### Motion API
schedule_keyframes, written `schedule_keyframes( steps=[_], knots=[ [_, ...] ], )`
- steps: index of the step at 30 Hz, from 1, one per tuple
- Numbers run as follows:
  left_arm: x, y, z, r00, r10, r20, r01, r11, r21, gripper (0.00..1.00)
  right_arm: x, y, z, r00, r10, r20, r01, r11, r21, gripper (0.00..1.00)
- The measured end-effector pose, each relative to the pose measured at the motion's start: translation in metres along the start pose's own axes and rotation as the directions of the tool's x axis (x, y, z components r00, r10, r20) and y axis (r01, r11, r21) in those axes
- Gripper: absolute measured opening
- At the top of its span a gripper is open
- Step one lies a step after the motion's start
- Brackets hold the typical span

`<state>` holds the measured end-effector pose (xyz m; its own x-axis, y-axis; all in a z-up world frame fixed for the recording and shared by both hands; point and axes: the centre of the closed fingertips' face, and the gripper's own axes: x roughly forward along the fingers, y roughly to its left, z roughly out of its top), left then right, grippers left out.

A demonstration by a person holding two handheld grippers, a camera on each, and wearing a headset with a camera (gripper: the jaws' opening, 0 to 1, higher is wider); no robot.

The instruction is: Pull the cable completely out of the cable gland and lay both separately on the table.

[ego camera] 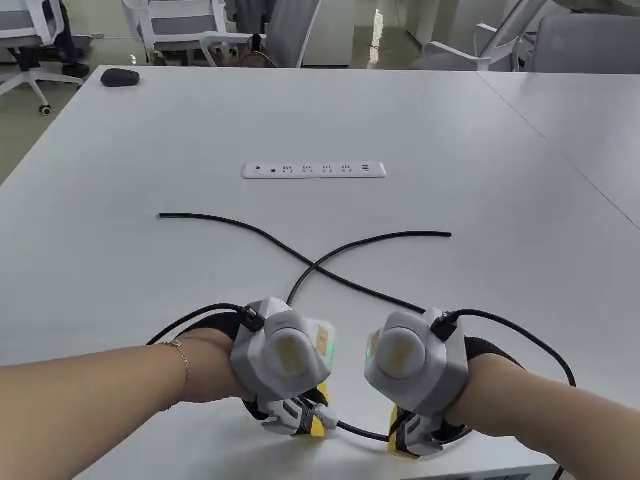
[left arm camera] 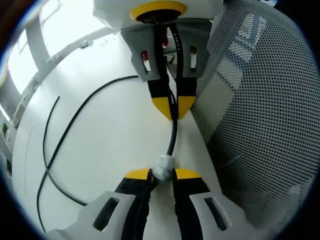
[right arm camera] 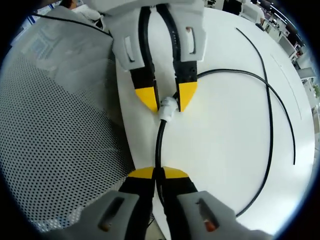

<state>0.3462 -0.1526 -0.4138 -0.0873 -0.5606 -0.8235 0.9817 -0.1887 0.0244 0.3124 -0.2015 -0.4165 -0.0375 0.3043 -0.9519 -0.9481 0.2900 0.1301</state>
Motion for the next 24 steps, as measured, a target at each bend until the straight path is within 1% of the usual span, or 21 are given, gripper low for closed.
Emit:
schedule_keyframes(
  steps=[2, 4, 6, 8, 9, 10, 11, 12, 14, 15, 16, 17, 18, 19, 20, 21, 22, 23, 24],
  knots=[
    [0.000, 0.000, 0.000, 1.0000, 0.000, 0.005, 0.000, 1.000, -0.013, 0.17, -0.002, 0.000, 0.000, 1.0000, 0.001, 0.007, -0.001, 1.000, 0.009, 0.03],
    [-0.002, -0.001, 0.000, 1.0000, 0.006, -0.007, -0.006, 1.000, -0.022, 0.17, -0.004, 0.000, 0.002, 0.9998, -0.001, 0.021, 0.000, 1.000, 0.013, 0.03],
    [-0.006, -0.003, 0.002, 0.9998, 0.019, -0.003, -0.019, 0.998, -0.065, 0.17, -0.008, 0.001, 0.004, 0.9996, 0.001, 0.029, -0.001, 1.000, 0.019, 0.03],
    [-0.014, -0.004, 0.006, 0.9991, 0.037, 0.023, -0.034, 0.993, -0.115, 0.17, -0.012, 0.001, 0.005, 0.9994, -0.004, 0.033, 0.004, 1.000, 0.014, 0.03],
    [-0.020, -0.005, 0.008, 0.9983, 0.045, 0.037, -0.040, 0.989, -0.143, 0.17, -0.015, 0.002, 0.007, 0.9993, -0.005, 0.038, 0.005, 1.000, 0.009, 0.03],
    [-0.026, -0.005, 0.011, 0.9974, 0.059, 0.042, -0.052, 0.988, -0.145, 0.17, -0.019, 0.004, 0.009, 0.9990, -0.003, 0.044, 0.003, 1.000, 0.006, 0.03],
    [-0.035, -0.005, 0.013, 0.9953, 0.083, 0.051, -0.075, 0.988, -0.138, 0.17, -0.024, 0.006, 0.013, 0.9980, -0.003, 0.063, 0.002, 1.000, 0.006, 0.03],
    [-0.044, -0.007, 0.015, 0.9938, 0.100, 0.049, -0.093, 0.987, -0.134, 0.17, -0.029, 0.008, 0.020, 0.9953, 0.000, 0.097, -0.001, 1.000, 0.013, 0.03],
    [-0.058, -0.008, 0.017, 0.9881, 0.146, 0.050, -0.138, 0.981, -0.135, 0.17, -0.037, 0.013, 0.029, 0.9895, 0.002, 0.144, -0.004, 1.000, 0.015, 0.03],
    [-0.061, -0.009, 0.017, 0.9875, 0.150, 0.048, -0.143, 0.981, -0.135, 0.16, -0.038, 0.014, 0.031, 0.9886, 0.002, 0.150, -0.005, 1.000, 0.016, 0.03],
    [-0.069, -0.011, 0.017, 0.9841, 0.172, 0.044, -0.165, 0.977, -0.137, 0.16, -0.043, 0.017, 0.036, 0.9844, 0.000, 0.176, -0.004, 1.000, 0.021, 0.03],
    [-0.073, -0.013, 0.017, 0.9815, 0.188, 0.036, -0.181, 0.973, -0.144, 0.16, -0.045, 0.018, 0.040, 0.9813, -0.004, 0.192, 0.000, 1.000, 0.022, 0.04],
    [-0.080, -0.016, 0.017, 0.9781, 0.207, 0.019, -0.201, 0.964, -0.172, 0.16, -0.048, 0.021, 0.043, 0.9795, -0.010, 0.201, 0.007, 1.000, 0.018, 0.04],
    [-0.085, -0.018, 0.018, 0.9745, 0.224, 0.010, -0.218, 0.957, -0.194, 0.16, -0.049, 0.021, 0.045, 0.9801, -0.027, 0.197, 0.027, 1.000, 0.000, 0.05],
    [-0.090, -0.021, 0.022, 0.9711, 0.238, 0.017, -0.230, 0.952, -0.201, 0.16, -0.052, 0.021, 0.047, 0.9796, -0.058, 0.193, 0.069, 0.996, -0.055, 0.06],
    [-0.093, -0.023, 0.024, 0.9680, 0.250, 0.019, -0.241, 0.947, -0.211, 0.16, -0.053, 0.023, 0.049, 0.9782, -0.064, 0.198, 0.076, 0.996, -0.053, 0.08],
    [-0.096, -0.026, 0.027, 0.9656, 0.259, 0.025, -0.248, 0.945, -0.214, 0.16, -0.053, 0.027, 0.051, 0.9773, -0.063, 0.202, 0.073, 0.997, -0.038, 0.10],
    [-0.100, -0.029, 0.029, 0.9596, 0.280, 0.030, -0.264, 0.932, -0.246, 0.16, -0.055, 0.029, 0.057, 0.9722, -0.077, 0.221, 0.084, 0.996, -0.026, 0.13],
    [-0.103, -0.030, 0.029, 0.9549, 0.295, 0.029, -0.278, 0.924, -0.264, 0.16, -0.056, 0.030, 0.060, 0.9683, -0.089, 0.233, 0.093, 0.996, -0.006, 0.14]
  ],
)
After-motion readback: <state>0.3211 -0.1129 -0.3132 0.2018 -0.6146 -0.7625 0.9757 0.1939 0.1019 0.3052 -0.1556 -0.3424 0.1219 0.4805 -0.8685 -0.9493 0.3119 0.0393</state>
